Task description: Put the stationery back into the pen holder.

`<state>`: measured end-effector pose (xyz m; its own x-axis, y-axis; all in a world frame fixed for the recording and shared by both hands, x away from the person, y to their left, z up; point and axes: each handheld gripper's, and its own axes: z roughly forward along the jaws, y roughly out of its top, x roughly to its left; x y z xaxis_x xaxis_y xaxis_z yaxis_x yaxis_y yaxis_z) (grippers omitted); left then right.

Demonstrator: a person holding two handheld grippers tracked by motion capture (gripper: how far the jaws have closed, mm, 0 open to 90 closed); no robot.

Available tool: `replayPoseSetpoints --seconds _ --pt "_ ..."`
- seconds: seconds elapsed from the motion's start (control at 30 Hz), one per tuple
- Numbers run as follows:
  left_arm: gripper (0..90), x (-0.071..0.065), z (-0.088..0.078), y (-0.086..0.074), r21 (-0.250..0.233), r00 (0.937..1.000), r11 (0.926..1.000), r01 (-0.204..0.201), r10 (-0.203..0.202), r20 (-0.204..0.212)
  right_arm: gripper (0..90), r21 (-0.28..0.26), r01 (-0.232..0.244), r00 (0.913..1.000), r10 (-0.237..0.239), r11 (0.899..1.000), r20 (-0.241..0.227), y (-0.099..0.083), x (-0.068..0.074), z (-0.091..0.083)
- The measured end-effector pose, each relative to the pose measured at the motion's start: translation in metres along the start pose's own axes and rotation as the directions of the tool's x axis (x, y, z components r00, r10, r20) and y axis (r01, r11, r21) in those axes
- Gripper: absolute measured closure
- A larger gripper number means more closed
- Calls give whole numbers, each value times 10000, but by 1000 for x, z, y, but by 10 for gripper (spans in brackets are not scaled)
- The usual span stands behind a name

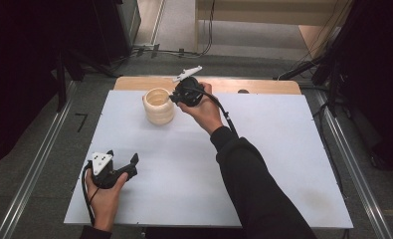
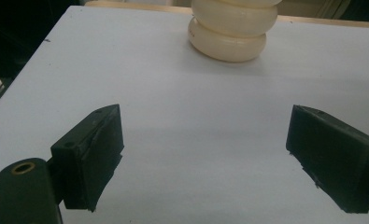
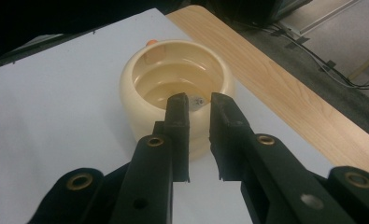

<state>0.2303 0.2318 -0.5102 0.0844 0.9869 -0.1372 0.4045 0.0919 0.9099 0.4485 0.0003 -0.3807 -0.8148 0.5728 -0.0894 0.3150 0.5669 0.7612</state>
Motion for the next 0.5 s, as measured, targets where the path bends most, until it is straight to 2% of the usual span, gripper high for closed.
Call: replayPoseSetpoints --seconds 0.1,0.3,0.5 --pt "115 0 0 0 -1 10000 10000 1 -1 -4 721 -31 -42 10000 42 10000 -59 0 0 -1" --pt "115 0 0 0 -7 10000 10000 -12 12 -13 634 -256 -455 9985 446 9986 -317 -2 -3 -4" --pt "115 -1 0 0 -6 10000 10000 0 0 -7 527 -470 -896 9936 861 9949 -728 -14 -8 -4"
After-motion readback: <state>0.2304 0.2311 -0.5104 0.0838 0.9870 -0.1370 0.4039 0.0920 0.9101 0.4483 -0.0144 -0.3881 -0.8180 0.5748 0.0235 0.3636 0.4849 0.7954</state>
